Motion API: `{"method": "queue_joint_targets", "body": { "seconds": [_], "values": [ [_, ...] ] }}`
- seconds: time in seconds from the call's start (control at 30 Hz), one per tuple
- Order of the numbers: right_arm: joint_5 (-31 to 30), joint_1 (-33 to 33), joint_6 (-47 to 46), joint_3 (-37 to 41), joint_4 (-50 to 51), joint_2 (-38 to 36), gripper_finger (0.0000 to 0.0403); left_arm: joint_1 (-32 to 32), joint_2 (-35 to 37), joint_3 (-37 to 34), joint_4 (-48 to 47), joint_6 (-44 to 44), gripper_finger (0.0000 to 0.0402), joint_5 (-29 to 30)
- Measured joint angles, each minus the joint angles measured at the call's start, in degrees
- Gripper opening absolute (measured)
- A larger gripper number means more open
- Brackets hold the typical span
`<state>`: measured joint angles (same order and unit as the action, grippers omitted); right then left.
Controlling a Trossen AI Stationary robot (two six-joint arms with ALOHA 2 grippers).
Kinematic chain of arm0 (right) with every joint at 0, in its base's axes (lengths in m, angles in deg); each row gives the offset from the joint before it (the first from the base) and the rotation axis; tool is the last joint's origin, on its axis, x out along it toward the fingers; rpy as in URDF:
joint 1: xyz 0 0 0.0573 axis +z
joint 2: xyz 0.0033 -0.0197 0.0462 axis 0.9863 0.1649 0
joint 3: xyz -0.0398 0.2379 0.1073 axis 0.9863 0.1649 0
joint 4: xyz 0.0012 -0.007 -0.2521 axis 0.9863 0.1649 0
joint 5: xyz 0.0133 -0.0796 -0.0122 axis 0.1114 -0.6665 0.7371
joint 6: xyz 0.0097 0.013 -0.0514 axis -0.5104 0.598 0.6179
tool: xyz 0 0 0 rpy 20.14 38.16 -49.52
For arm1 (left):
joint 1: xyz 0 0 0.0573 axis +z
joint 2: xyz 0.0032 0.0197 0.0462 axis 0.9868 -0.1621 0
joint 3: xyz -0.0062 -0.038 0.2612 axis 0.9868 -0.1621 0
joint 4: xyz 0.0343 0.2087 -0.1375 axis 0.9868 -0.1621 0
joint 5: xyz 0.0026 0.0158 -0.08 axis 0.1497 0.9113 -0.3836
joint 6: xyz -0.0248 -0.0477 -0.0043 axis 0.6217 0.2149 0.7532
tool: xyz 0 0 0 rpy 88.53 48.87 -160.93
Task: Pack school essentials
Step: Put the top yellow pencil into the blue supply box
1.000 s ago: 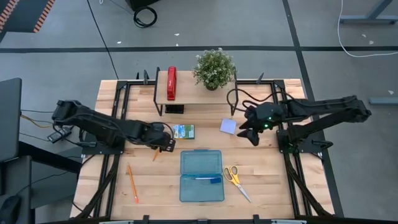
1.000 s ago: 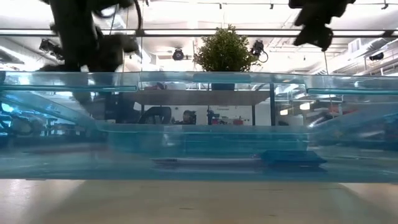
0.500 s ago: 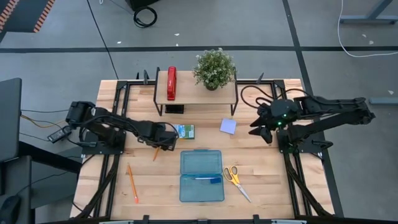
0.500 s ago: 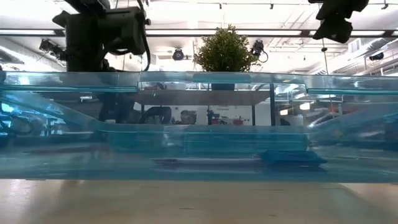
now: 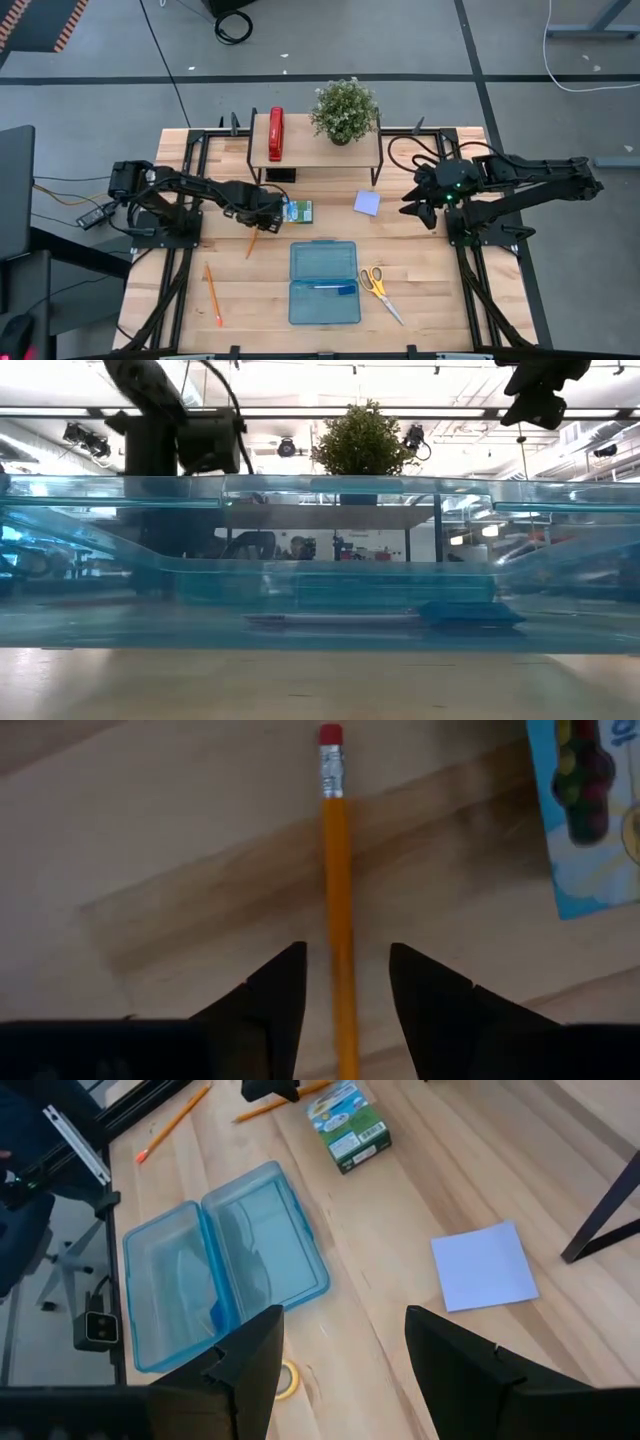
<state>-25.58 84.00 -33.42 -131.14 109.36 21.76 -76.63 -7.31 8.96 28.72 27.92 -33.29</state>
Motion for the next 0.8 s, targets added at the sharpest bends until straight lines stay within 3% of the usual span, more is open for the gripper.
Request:
{"method": "queue_joint_targets", "body": {
  "seconds": [0.13,0.37,0.8],
  "values": [
    [0.0,0.0,0.0,0.0,0.0,0.0,0.0217,1.2,0.4,-2.9,4.2,0.1,0.0149,-2.2],
    [0.0,0.0,-0.5,0.0,0.3,0.0,0.0217,1.3,0.3,-3.8,3.6,-3.1,0.0137,-2.0],
    [-1.3,0.0,0.6,0.0,0.3,0.0,0.0217,-0.4,0.3,-4.0,2.4,-3.8,0.0014,1.2]
  ]
}}
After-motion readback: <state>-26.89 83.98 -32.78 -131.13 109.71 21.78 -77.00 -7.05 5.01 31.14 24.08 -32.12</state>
